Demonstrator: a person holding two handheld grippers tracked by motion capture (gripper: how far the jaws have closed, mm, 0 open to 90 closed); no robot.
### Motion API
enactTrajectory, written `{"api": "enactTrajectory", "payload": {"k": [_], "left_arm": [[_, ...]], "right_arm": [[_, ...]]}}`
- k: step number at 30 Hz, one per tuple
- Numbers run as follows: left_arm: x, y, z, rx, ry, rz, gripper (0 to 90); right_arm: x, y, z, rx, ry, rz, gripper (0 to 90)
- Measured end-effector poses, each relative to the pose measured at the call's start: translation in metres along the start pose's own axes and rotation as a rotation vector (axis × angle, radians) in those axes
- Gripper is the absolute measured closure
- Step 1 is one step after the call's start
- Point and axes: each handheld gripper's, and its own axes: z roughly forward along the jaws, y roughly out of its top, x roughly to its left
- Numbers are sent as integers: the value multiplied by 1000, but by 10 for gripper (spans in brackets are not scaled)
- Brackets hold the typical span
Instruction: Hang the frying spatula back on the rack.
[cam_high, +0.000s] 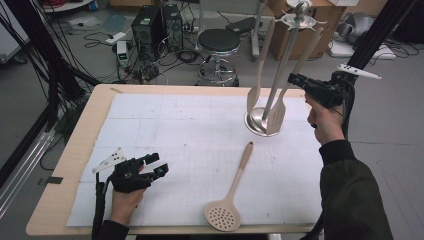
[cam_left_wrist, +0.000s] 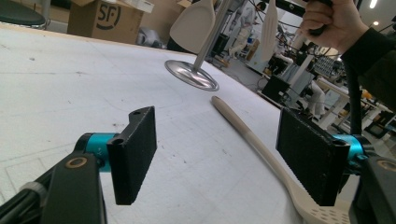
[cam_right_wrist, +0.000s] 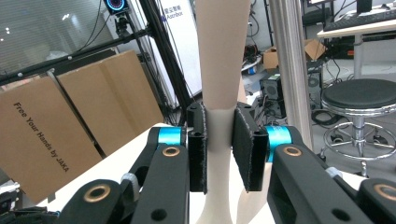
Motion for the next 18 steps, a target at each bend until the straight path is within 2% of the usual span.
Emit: {"api": "enactTrajectory", "payload": {"k": [9, 13, 18], "left_arm": [[0, 0, 1, 2, -1, 2, 295], [-1, 0, 1, 1, -1, 3, 295], [-1, 0, 1, -1, -2, 0, 295]], "right_arm": [[2, 1, 2, 0, 11, -4, 769], [4, 0, 4, 26, 11, -5, 769], [2, 1, 4, 20, 10, -6, 769]]}}
